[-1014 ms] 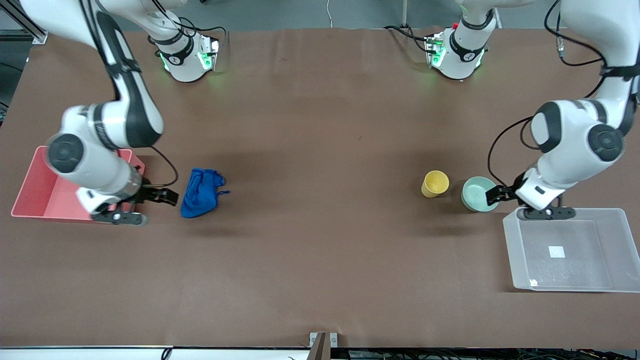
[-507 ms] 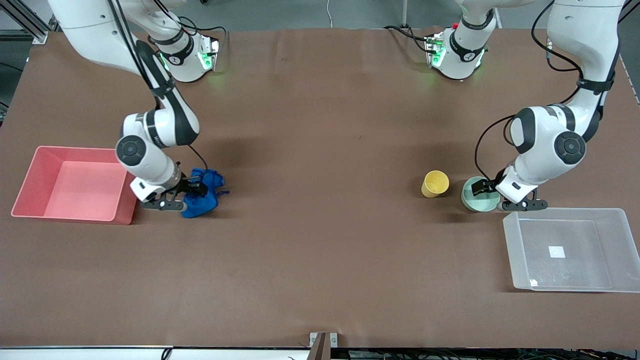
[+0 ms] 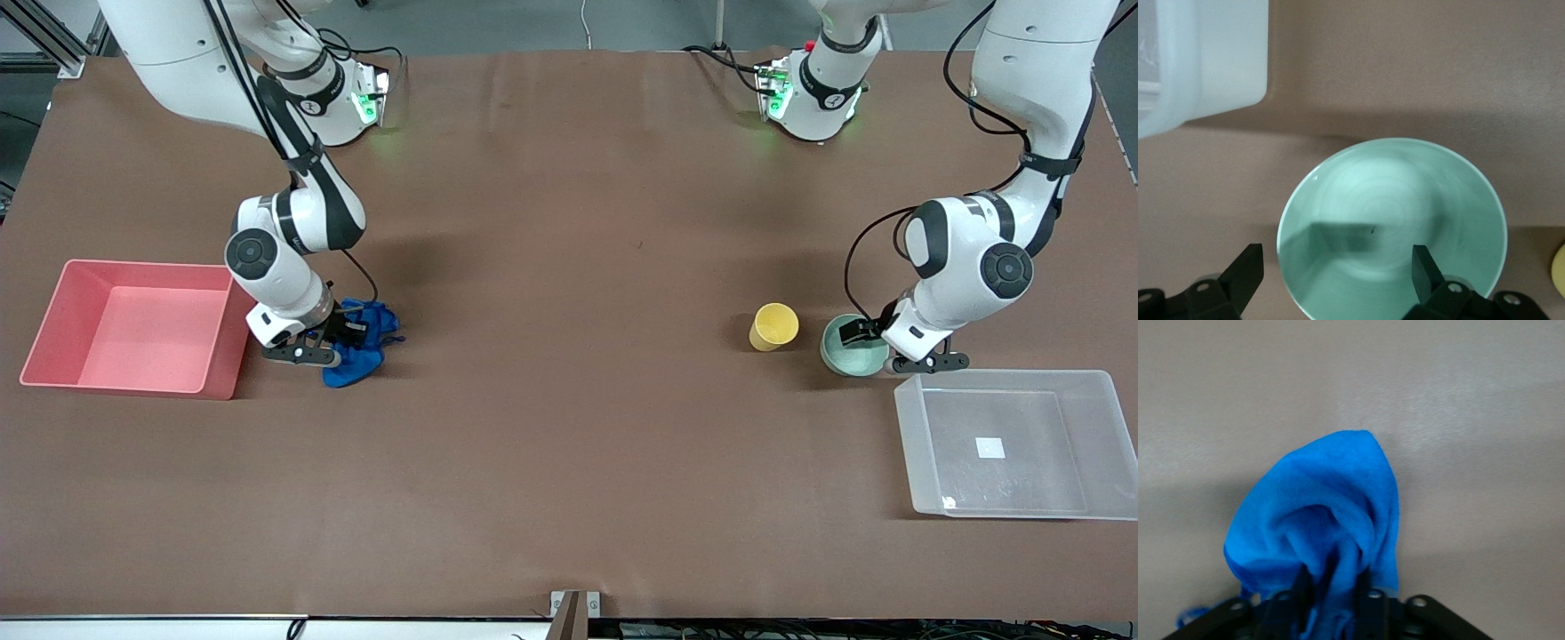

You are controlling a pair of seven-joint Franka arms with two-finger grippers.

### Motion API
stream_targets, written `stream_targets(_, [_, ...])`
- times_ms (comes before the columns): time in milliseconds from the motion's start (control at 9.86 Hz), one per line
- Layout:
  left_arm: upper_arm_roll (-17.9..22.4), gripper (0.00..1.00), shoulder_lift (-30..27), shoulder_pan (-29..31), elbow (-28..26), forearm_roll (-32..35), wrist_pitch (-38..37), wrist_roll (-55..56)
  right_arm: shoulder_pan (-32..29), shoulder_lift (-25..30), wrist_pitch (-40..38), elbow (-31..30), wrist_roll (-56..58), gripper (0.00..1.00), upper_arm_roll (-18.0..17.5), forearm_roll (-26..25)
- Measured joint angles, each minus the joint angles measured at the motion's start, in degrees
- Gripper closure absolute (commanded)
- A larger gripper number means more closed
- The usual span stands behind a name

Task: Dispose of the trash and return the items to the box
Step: 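Grasp the blue cloth with the right gripper while the left gripper grasps the bowl, then drop the cloth into the pink bin while the left gripper lifts the bowl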

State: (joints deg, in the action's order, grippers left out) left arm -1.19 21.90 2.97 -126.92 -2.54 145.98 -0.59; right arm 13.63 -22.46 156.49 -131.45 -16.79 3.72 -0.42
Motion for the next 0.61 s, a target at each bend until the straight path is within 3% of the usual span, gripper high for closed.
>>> stream_targets(203, [0.0,0.8,0.3,0.0,0.0,0.0,0.0,0.0,-0.4,0.3,-1.6,0.4,-1.7,0.99,0.0,0.0])
stream_targets(304, [0.0,0.94,0.4,0.0,0.0,0.0,0.0,0.0,-0.3,1.5,-7.1,2.0,-2.9,0.99,-0.2,0.0])
stream_targets(406, [0.0,1.0,0.4,0.0,0.0,0.0,0.0,0.0,-0.2,4.0,-16.7,5.7,-3.4,0.99,-0.3,0.0])
stream_targets(609, [-0.1,1.0,0.5,0.0,0.0,0.0,0.2,0.0,-0.3,10.6,-38.4,17.5,-3.9,0.99,-0.1,0.0])
